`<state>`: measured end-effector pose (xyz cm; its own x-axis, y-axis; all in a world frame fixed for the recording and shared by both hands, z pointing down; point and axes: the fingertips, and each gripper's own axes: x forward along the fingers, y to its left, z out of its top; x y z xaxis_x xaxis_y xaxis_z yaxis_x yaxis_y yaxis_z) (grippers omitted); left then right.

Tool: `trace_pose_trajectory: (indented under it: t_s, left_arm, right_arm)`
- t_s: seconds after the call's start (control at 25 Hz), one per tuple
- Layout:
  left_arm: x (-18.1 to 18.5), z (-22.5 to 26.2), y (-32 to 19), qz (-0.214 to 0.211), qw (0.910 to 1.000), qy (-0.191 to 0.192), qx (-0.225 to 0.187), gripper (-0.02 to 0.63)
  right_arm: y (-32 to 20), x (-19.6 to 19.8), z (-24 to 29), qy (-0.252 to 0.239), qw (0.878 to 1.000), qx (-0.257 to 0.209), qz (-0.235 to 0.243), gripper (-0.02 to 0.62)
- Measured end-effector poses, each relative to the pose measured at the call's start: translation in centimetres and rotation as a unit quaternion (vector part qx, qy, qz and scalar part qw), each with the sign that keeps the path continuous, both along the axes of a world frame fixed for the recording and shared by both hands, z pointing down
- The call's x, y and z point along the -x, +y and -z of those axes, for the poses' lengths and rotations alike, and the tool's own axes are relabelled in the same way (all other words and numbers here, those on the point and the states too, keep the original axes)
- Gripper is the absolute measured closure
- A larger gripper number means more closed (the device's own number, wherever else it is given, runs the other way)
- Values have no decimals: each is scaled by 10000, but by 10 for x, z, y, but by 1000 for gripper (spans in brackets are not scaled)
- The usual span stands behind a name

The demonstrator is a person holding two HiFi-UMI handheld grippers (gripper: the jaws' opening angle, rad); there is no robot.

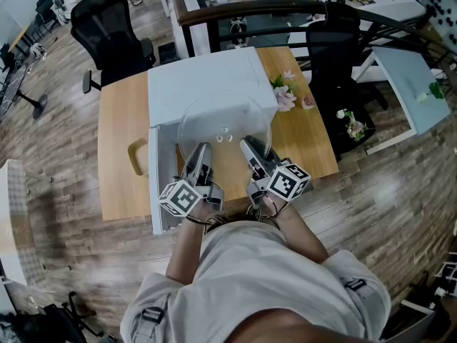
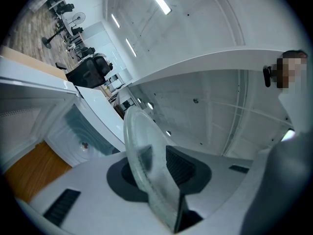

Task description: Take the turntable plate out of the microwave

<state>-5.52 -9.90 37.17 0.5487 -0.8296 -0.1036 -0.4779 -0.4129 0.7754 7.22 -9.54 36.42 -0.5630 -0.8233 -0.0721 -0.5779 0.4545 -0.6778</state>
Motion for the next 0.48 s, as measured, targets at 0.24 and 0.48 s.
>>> trace_pose_trajectory:
  t_s: [0.24, 0.48]
  left_arm:
    - [-1, -1, 3, -19, 10000, -19, 8, 492]
    - [-9, -3, 4, -25, 10000, -8, 4, 492]
  right_arm:
    - [4, -1, -1, -4, 10000, 17, -15, 482]
    - [5, -9, -4, 0, 10000, 16, -21, 482]
